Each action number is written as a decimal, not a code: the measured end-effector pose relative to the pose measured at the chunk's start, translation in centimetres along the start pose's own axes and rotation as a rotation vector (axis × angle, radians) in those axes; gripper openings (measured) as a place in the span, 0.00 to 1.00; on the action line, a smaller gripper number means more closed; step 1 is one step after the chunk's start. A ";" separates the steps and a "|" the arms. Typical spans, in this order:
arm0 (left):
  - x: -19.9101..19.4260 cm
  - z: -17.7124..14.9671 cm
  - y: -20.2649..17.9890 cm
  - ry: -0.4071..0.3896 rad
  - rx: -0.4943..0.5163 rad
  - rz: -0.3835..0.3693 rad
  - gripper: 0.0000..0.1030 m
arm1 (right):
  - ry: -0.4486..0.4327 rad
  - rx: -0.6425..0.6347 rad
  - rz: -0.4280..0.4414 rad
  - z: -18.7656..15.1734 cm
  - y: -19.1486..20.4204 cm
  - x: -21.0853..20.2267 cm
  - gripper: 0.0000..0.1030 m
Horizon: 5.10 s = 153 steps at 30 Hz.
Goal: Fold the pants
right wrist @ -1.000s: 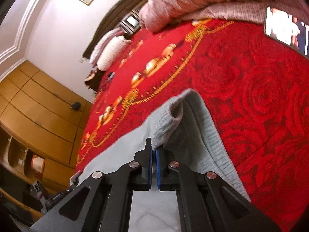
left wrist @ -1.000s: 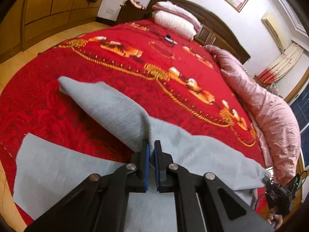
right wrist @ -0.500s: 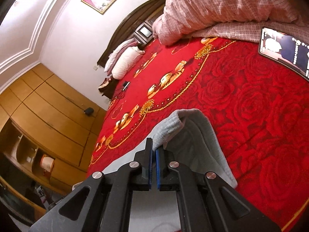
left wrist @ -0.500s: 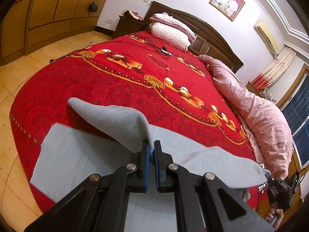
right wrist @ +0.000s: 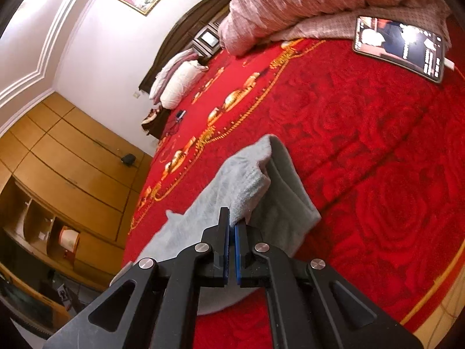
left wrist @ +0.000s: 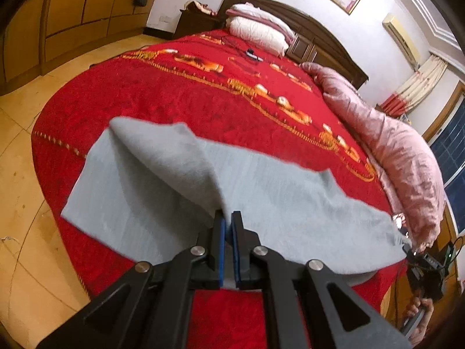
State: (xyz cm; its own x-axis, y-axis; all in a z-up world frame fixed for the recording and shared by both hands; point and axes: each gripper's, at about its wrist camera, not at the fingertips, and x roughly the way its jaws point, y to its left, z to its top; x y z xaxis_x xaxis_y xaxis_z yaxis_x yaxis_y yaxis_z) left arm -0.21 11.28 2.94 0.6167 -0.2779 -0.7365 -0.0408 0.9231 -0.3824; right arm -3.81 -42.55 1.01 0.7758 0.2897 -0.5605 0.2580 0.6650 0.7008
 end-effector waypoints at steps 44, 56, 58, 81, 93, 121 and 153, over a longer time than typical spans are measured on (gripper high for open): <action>2.6 -3.2 2.7 0.115 -0.017 0.028 0.11 | 0.491 0.051 -0.020 -8.4 2.5 9.0 0.25; 2.5 -3.3 3.0 0.113 -0.023 0.017 0.11 | 0.490 0.130 -0.002 -8.9 1.8 9.2 0.25; 2.5 -3.4 3.0 0.113 -0.023 0.018 0.11 | 0.481 0.125 0.003 -8.7 2.1 9.1 0.25; 2.2 -3.1 3.3 0.099 -0.023 0.046 0.14 | 0.497 0.116 -0.008 -9.4 1.2 9.4 0.05; 1.2 1.8 1.3 -0.038 0.062 0.179 0.49 | 0.407 -0.237 -0.141 -6.7 5.8 5.2 0.23; 1.1 3.0 8.6 -0.140 -0.046 0.389 0.03 | 0.302 -0.422 -0.355 -5.7 4.4 7.4 0.26; 2.8 -0.4 5.2 -0.009 0.079 0.264 0.39 | 0.280 -0.398 -0.486 -4.3 1.2 5.5 0.41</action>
State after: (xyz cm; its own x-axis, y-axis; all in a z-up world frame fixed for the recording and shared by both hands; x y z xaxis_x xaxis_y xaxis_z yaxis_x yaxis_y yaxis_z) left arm 0.99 15.16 -1.35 0.5995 -0.0230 -0.8000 -0.1399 0.9812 -0.1331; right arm -1.67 -37.23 -3.15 0.4338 0.0252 -0.9007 0.2667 0.9512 0.1551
